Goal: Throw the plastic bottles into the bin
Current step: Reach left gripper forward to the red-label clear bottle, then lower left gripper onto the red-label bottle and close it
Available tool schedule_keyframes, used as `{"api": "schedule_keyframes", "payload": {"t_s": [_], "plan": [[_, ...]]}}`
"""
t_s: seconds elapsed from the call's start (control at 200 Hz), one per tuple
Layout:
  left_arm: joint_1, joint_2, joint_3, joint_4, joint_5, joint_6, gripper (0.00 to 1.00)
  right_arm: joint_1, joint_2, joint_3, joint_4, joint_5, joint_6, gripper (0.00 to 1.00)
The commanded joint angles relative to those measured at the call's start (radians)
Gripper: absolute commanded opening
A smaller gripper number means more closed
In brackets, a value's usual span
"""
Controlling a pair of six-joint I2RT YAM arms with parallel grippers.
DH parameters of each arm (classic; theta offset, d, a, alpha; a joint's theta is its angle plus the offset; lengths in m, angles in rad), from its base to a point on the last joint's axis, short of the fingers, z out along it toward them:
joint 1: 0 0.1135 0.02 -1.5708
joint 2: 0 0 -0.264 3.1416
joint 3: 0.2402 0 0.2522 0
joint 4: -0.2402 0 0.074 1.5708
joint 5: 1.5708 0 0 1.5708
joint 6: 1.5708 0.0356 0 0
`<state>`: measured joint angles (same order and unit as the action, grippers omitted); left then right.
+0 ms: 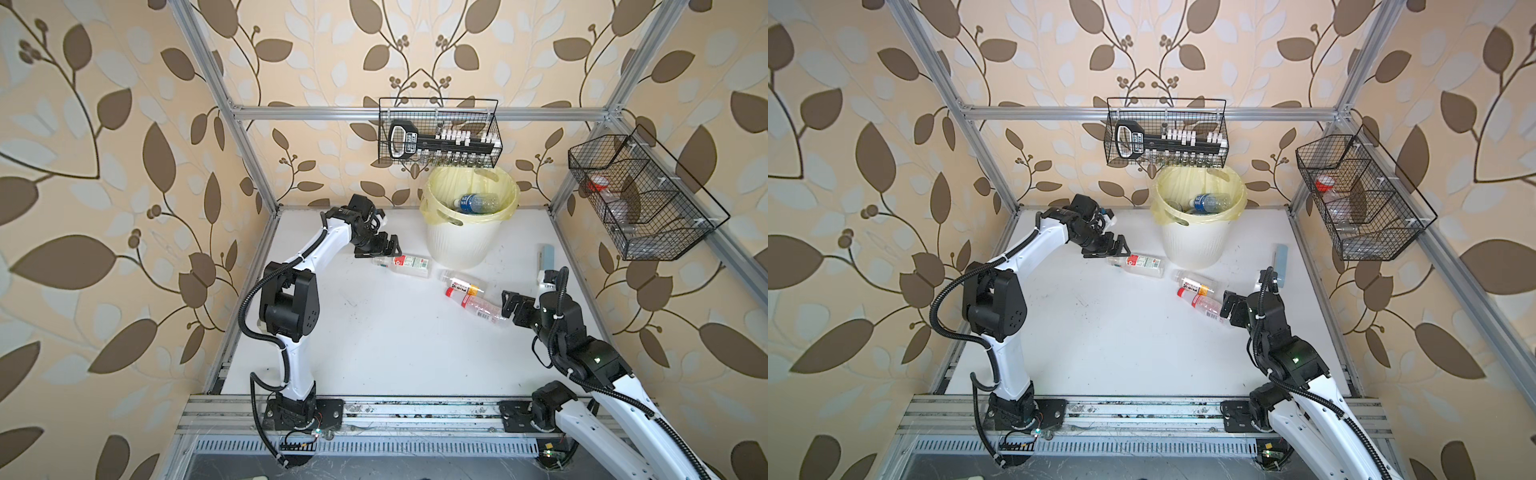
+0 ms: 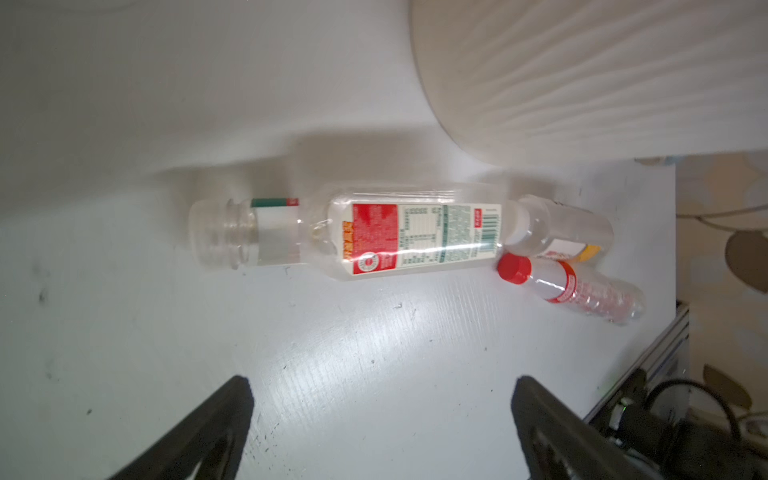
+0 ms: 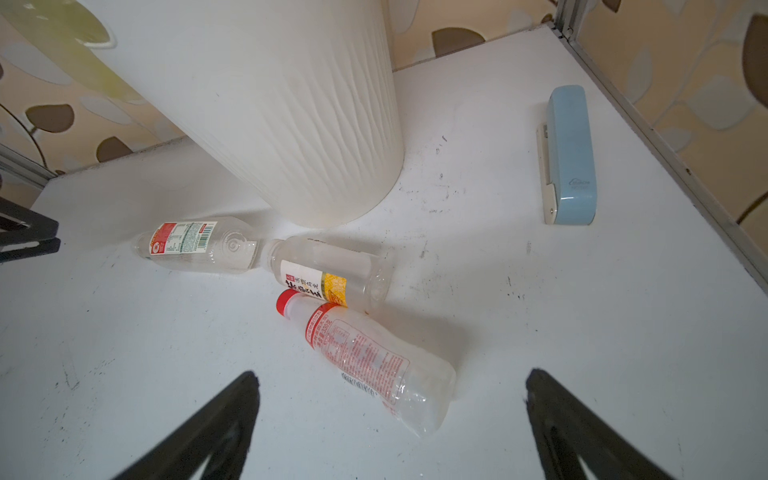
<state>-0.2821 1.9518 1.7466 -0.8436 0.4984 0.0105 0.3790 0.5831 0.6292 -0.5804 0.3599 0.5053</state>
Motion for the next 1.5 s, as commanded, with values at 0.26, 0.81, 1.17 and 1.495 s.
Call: {"api": "schedule_keyframes", "payload": {"t_s": [0.26,0.81,1.17,1.495], "plan": [[-0.005,0.165,0.268,-0.281,0.138,0.828,0.99,-0.008,0.017,0.008,0.01,0.028,0.038,1.0],[-0.097,0.179,0.159,-0.071,0.014,1.018,0.99,-0.009,0.046,0.019,0.021,0.045,0.082,1.0],[-0.147,0.249,0.157,0.073,-0.071,1.009,0.99,-0.009,0.042,0.027,0.011,0.03,0.073,1.0],[-0.161,0.286,0.145,0.116,-0.076,0.951,0.99,-0.009,0.025,0.021,0.003,0.024,0.081,1.0]]}}
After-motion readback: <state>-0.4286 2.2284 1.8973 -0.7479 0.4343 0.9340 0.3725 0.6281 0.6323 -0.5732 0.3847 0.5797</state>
